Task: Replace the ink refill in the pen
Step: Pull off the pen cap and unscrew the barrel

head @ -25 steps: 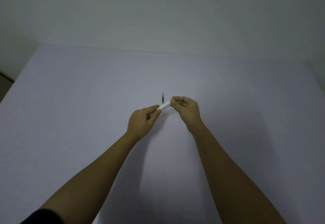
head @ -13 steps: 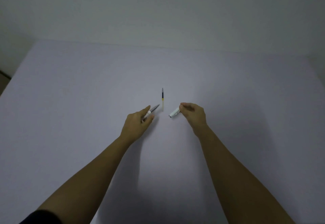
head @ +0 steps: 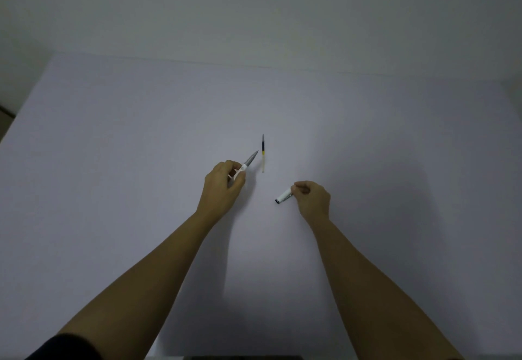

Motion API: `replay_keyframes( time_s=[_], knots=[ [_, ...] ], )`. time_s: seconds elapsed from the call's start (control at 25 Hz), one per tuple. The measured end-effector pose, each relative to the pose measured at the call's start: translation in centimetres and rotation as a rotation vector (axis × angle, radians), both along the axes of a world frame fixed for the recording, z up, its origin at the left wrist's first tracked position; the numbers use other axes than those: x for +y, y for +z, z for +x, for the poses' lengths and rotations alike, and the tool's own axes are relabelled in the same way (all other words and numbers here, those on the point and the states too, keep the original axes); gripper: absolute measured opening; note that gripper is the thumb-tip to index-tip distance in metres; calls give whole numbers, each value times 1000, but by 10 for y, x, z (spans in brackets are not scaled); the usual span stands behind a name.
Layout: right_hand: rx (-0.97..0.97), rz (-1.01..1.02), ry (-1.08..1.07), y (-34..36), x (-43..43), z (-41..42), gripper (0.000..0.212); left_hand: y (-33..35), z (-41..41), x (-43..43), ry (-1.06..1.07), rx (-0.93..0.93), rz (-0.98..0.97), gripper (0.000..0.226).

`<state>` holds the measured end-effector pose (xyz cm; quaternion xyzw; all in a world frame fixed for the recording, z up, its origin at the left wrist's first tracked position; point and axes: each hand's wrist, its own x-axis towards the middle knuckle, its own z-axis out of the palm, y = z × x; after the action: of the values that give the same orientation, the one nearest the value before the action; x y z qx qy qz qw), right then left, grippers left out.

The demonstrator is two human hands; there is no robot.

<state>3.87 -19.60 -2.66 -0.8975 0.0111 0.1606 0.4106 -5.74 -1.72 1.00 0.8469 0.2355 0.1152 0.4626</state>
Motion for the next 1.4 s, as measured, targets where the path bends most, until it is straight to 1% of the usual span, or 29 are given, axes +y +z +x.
replay_keyframes(
  time_s=[0.16,0.24,0.32,0.4,0.48,0.56,0.6,0.72,0.8,0.88,1.04,1.08,1.16,1.2,1.24,1.32,1.4],
  knots=[
    [-42,-24,42,8,-2,2,26,3,-1,-1,-6,12,-20,6],
    [-123,-31,80,21,-2,6,25,6,-2,-1,-8,33,-31,7],
    [-245,-1,162,40,2,14,22,10,-3,1,-29,51,-22,6],
    [-358,21,350,64,8,21,22,15,-5,3,-113,53,36,6],
    [-378,-25,638,82,15,25,27,20,-6,6,-252,52,154,12],
    [-299,-177,892,94,19,24,32,26,-8,7,-363,47,245,20],
    [-253,-260,972,97,20,22,34,29,-9,8,-403,39,278,22],
    [-178,-431,1098,105,19,15,36,38,-12,5,-485,-5,367,25],
    [-163,-426,1101,111,17,13,31,44,-12,3,-484,15,348,26],
    [-176,-330,1056,119,13,13,24,49,-14,1,-476,42,331,27],
    [-350,-180,999,127,2,11,11,58,-17,-6,-459,35,314,28],
    [-370,-139,974,129,0,9,10,60,-18,-7,-445,22,313,28],
    [-343,-106,951,130,-3,6,22,65,-20,-8,-422,-26,330,25],
    [-301,-127,953,130,-3,5,28,68,-22,-9,-419,-53,346,24],
    [-268,-168,965,131,-3,4,30,71,-24,-9,-423,-73,366,22],
    [-269,-231,989,133,-2,3,27,75,-27,-9,-445,-90,406,21],
    [-308,-146,954,137,-3,-1,18,78,-28,-11,-448,-100,409,21]
  ],
)
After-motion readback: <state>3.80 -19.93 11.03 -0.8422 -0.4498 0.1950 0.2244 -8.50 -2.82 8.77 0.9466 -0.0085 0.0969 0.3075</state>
